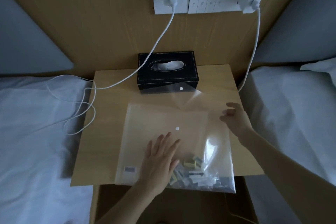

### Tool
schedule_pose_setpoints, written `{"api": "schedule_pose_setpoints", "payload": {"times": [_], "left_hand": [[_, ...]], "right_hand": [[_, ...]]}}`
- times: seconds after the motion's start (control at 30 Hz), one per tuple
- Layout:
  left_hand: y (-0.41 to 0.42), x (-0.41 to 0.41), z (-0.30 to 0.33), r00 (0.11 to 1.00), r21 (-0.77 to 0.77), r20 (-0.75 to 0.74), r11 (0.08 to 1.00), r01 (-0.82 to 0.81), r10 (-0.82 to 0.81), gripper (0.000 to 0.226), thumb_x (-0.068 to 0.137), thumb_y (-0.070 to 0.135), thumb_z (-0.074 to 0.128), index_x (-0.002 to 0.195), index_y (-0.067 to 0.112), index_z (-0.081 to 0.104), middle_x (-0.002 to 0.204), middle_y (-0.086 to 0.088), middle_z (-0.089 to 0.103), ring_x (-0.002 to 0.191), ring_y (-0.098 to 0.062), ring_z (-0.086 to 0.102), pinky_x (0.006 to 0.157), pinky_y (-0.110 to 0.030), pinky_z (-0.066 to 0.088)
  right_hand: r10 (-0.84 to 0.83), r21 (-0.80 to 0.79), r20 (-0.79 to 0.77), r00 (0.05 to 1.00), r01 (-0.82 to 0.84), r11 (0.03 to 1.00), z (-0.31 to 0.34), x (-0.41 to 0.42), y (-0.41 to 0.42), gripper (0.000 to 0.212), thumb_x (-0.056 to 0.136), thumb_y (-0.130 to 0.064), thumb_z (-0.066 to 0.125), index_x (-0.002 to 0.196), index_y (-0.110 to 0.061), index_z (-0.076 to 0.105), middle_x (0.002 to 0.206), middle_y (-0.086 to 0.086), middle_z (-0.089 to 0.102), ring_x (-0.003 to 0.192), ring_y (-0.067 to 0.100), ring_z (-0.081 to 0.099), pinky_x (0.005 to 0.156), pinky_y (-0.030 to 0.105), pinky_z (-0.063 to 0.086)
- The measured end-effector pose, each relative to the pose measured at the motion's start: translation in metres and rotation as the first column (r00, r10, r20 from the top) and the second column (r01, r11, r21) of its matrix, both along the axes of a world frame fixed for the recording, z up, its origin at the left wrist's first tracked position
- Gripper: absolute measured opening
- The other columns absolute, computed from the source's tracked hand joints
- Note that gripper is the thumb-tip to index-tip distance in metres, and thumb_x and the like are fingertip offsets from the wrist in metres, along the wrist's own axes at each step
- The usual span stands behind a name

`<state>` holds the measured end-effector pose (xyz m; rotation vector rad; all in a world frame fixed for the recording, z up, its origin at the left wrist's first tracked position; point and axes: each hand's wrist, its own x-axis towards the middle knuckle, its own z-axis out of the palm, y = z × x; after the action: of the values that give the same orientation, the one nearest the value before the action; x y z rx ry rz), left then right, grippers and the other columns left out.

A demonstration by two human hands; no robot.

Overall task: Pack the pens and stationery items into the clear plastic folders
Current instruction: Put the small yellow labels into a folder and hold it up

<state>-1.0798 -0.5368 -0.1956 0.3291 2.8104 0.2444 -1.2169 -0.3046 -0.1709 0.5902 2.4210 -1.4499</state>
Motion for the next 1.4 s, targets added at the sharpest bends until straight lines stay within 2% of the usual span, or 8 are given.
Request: {"api": "schedule_pose_setpoints", "payload": {"times": [0.2, 0.33, 0.43, 0.57, 0.7, 0.97, 1.1, 1.4], "left_hand": [[-0.006, -0.002, -0.012, 0.993, -0.077, 0.118, 0.997, -0.004, 0.013, 0.061, 0.1, 0.049, 0.006, 0.132, 0.025, 0.053, 0.14, -0.009, 0.051, 0.123, -0.028, 0.054, 0.093, -0.052, 0.049], [-0.009, -0.007, -0.012, 0.993, -0.065, 0.115, 0.998, 0.025, -0.017, 0.054, 0.091, 0.053, 0.027, 0.128, 0.029, 0.058, 0.137, -0.006, 0.054, 0.122, -0.027, 0.055, 0.095, -0.052, 0.045], [-0.014, -0.013, -0.009, 0.99, -0.05, 0.117, 0.995, 0.082, -0.076, 0.062, 0.088, 0.06, 0.021, 0.138, 0.033, 0.047, 0.148, -0.006, 0.04, 0.138, -0.03, 0.035, 0.11, -0.054, 0.02], [-0.019, -0.018, -0.01, 0.988, -0.017, 0.119, 0.995, 0.099, -0.096, 0.081, 0.077, 0.068, -0.003, 0.15, 0.038, 0.014, 0.158, 0.001, 0.002, 0.146, -0.026, -0.011, 0.112, -0.053, -0.013], [-0.019, -0.018, -0.011, 0.982, -0.02, 0.158, 0.994, 0.108, -0.103, 0.083, 0.074, 0.068, -0.007, 0.149, 0.039, 0.011, 0.157, 0.003, -0.002, 0.145, -0.025, -0.013, 0.113, -0.054, -0.01], [-0.018, -0.024, -0.006, 0.972, -0.036, 0.21, 0.993, 0.111, -0.101, 0.084, 0.071, 0.069, -0.008, 0.148, 0.039, 0.011, 0.153, 0.004, -0.005, 0.143, -0.025, -0.014, 0.113, -0.054, -0.006], [-0.016, -0.024, -0.005, 0.97, -0.058, 0.222, 0.992, 0.111, -0.096, 0.065, 0.09, 0.067, 0.015, 0.148, 0.039, 0.012, 0.154, 0.003, -0.003, 0.144, -0.025, -0.013, 0.114, -0.055, -0.005], [-0.016, -0.022, -0.005, 0.966, -0.047, 0.235, 0.992, 0.121, -0.106, 0.06, 0.095, 0.061, 0.024, 0.149, 0.04, 0.006, 0.155, 0.006, -0.006, 0.144, -0.024, -0.017, 0.115, -0.055, -0.005]], "right_hand": [[0.318, 0.357, 0.08, 0.945, -0.325, 0.876, 0.0, -0.036, -0.02, 0.071, 0.087, -0.023, 0.066, 0.146, -0.015, 0.027, 0.149, 0.01, 0.03, 0.134, 0.029, 0.034, 0.109, 0.043, 0.032], [0.476, 0.54, 0.074, 0.876, -0.436, 0.719, 0.0, -0.05, -0.048, 0.073, 0.087, -0.031, 0.065, 0.148, -0.016, 0.026, 0.153, 0.003, 0.027, 0.142, 0.02, 0.021, 0.115, 0.04, 0.017], [0.518, 0.524, 0.076, 0.852, -0.476, 0.707, -0.006, -0.057, -0.066, 0.07, 0.086, -0.03, 0.066, 0.145, -0.015, 0.031, 0.149, 0.004, 0.033, 0.141, 0.018, 0.025, 0.116, 0.038, 0.015], [0.441, 0.496, 0.041, 0.897, -0.401, 0.77, -0.014, -0.06, -0.077, 0.057, 0.087, -0.027, 0.064, 0.138, -0.015, 0.04, 0.137, 0.007, 0.045, 0.128, 0.024, 0.042, 0.111, 0.035, 0.021], [0.444, 0.614, -0.096, 0.891, -0.298, 0.731, -0.013, -0.053, -0.077, 0.039, 0.089, -0.034, 0.062, 0.127, -0.031, 0.054, 0.114, 0.004, 0.053, 0.116, 0.026, 0.041, 0.099, 0.037, 0.023], [0.655, 0.543, -0.446, 0.61, -0.397, 0.74, -0.01, -0.016, -0.078, 0.013, 0.082, -0.02, 0.071, 0.093, -0.025, 0.076, 0.097, -0.005, 0.068, 0.103, 0.019, 0.056, 0.093, 0.031, 0.02], [0.759, 0.644, -0.435, 0.485, -0.422, 0.638, -0.023, 0.005, -0.075, 0.021, 0.081, -0.03, 0.059, 0.08, -0.02, 0.077, 0.081, -0.007, 0.073, 0.083, 0.018, 0.068, 0.084, 0.029, 0.032], [0.779, 0.681, -0.387, 0.493, -0.417, 0.602, -0.053, 0.034, -0.078, 0.01, 0.062, -0.018, 0.069, 0.069, -0.02, 0.076, 0.076, -0.006, 0.071, 0.069, 0.018, 0.067, 0.062, 0.021, 0.05]]}}
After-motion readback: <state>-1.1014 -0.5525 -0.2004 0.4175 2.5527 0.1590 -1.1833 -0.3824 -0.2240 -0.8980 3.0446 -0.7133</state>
